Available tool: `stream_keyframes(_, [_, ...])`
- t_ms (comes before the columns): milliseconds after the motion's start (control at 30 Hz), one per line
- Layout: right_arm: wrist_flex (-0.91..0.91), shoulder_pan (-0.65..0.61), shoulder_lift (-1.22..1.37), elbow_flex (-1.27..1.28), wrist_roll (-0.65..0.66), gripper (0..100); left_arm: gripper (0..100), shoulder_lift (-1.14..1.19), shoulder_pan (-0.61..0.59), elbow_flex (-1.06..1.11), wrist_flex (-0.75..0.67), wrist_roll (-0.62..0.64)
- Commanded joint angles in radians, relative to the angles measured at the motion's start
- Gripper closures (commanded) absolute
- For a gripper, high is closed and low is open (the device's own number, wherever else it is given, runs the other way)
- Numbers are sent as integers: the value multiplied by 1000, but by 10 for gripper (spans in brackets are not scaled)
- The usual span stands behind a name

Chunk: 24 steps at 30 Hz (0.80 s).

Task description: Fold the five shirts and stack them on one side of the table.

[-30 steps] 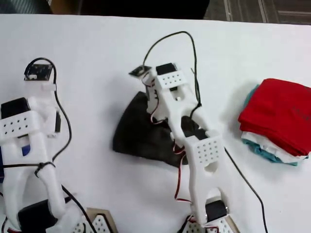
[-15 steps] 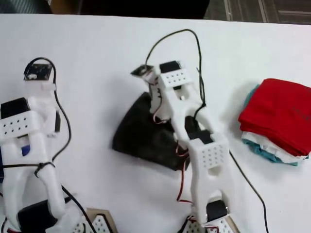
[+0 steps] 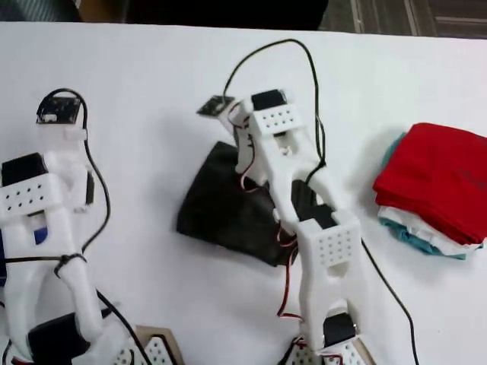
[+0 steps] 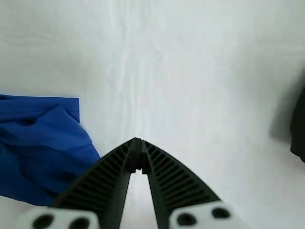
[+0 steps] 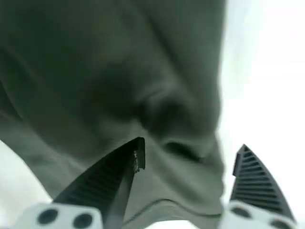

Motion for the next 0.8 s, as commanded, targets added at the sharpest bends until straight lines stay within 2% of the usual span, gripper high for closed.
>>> stream_keyframes(0, [-19, 39, -77, -87, 26, 685, 972, -40, -9, -5, -9, 0])
stream_keyframes(633, [15, 44, 219, -89, 26, 684, 972, -40, -9, -5, -11, 0])
stream_keyframes(767, [31, -13, 236, -68, 26, 686, 972, -40, -9, -5, -11, 0])
